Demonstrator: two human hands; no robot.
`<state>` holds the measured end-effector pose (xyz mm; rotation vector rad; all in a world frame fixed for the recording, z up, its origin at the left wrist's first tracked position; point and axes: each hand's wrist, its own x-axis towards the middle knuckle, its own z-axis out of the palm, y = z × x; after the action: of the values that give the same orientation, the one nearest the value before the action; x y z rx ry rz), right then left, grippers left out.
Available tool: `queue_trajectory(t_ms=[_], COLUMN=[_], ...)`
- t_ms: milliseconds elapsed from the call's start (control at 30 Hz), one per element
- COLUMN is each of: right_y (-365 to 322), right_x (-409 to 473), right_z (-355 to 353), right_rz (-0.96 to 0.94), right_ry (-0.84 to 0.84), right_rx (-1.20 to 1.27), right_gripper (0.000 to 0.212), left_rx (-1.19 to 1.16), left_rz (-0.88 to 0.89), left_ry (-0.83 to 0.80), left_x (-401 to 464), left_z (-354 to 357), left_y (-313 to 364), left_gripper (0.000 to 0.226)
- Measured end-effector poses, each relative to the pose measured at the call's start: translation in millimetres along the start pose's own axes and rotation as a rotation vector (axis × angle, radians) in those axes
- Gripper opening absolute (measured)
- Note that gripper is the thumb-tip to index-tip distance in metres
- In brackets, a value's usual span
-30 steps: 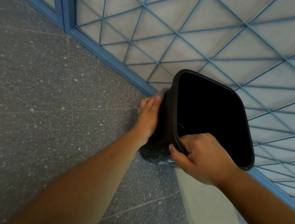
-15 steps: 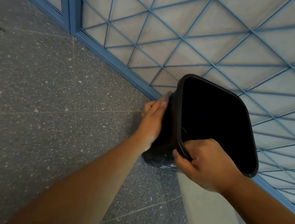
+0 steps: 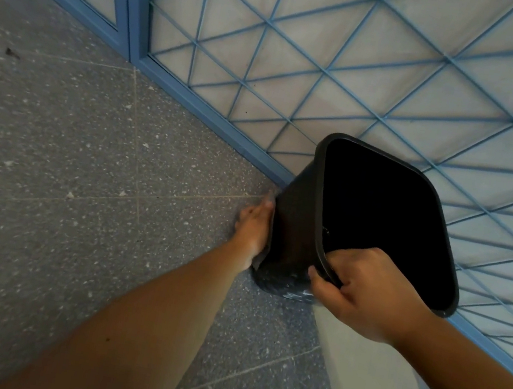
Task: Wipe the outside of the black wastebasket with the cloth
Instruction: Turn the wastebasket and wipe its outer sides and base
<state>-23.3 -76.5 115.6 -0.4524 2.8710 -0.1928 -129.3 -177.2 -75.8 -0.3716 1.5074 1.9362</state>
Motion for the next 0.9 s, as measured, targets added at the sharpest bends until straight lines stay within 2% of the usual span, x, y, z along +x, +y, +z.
queue_trajectory(t_ms=[67,167,267,400,500,567,667,700,833,900], right_y=[-1,0,-1,-2,0,0,-3,-4,-5,-4], right_x=[0,1,0,1,3,0,-1,-1,-1,0], right_z=[1,2,3,4,5,6,6,5,3,4], right_rz=[-0.001,0.001,0.023,-0.01,0.014,0.04,0.054,0.055,0.057,0.048], right_ry=[0.004,0.028,0.034,0.109,0.115,0.102,0.072,0.069,0.069,0.077], right_rx=[-0.003,-0.014,0.0,0.008,-0.012,-0.007,0.012,0.019,0.028,0.031], right_gripper=[0.039,0.043,0.044,0.04,0.043,0.042,0.039,0.04,0.044,0.045], left_rx=[0.071,0.092,0.209,0.058,-0.058,-0.132,-0.208,-0.204,-0.161,-0.192], left_rz=[-0.039,-0.06,-0.04,0.009,0.1,0.251,0.412,0.406,0.01,0.146], left_ry=[0.007,0.11,0.167,0.215,0.211,0.183,0.12,0.126,0.251,0.217], left_x=[5,-3,-30,-66,-79,-93,-108,-109,-95,-94], left_z=[-4,-5,-10,-9,1,16,34,34,18,22], left_y=[0,-1,-17,-48,-44,-32,-28,-33,-44,-38], left_gripper=[0.061,0.065,0.066,0.061,0.059,0.046,0.015,0.012,0.018,0.023])
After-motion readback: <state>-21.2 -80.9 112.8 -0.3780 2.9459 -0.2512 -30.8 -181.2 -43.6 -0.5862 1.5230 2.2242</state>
